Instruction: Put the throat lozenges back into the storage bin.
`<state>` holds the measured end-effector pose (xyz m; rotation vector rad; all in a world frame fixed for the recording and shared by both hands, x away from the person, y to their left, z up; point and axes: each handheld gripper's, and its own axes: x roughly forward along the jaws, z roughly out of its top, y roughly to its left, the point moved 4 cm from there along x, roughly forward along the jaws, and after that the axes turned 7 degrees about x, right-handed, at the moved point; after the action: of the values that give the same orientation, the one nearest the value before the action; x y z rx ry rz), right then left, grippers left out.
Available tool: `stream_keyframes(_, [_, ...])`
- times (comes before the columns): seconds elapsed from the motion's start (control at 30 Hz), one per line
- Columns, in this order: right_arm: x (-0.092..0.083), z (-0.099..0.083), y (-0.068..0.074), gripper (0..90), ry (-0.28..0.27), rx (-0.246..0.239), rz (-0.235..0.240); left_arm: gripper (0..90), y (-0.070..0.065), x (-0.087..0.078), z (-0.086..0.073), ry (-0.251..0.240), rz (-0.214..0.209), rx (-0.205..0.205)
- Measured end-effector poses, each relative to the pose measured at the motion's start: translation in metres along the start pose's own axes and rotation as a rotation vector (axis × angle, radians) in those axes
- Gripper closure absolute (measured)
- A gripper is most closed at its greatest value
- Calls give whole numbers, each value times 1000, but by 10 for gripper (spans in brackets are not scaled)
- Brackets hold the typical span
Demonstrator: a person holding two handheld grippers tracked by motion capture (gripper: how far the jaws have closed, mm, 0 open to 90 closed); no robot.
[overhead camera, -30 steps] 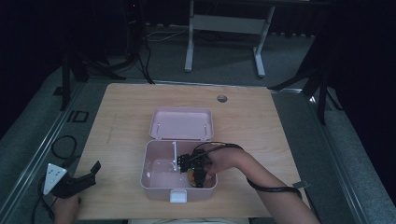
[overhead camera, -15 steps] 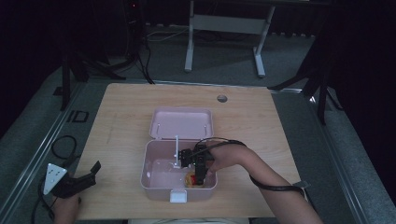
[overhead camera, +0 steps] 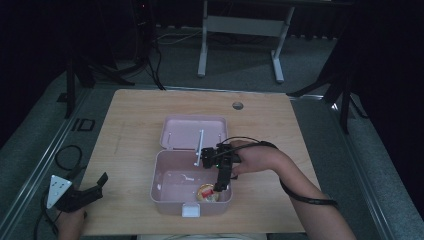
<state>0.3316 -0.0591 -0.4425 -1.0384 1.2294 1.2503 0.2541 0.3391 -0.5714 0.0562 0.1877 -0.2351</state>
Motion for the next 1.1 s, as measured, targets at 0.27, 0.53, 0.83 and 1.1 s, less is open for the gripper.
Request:
stream_keyframes(0.27, [-31, -31, -16, 118, -131, 71, -66, 20, 0, 0, 0, 0, 0, 0])
stream_keyframes(0.53, [-33, -76, -34, 118, -198, 168, -109, 20, 0, 0, 0, 3, 0, 2])
stream_keyframes(0.83, [9, -117, -57, 118, -268, 267, -184, 20, 0, 0, 0, 3, 0, 1])
stream_keyframes(1.1, [56, -149, -85, 113, -418, 436, -256, 20, 0, 0, 0, 3, -1, -2])
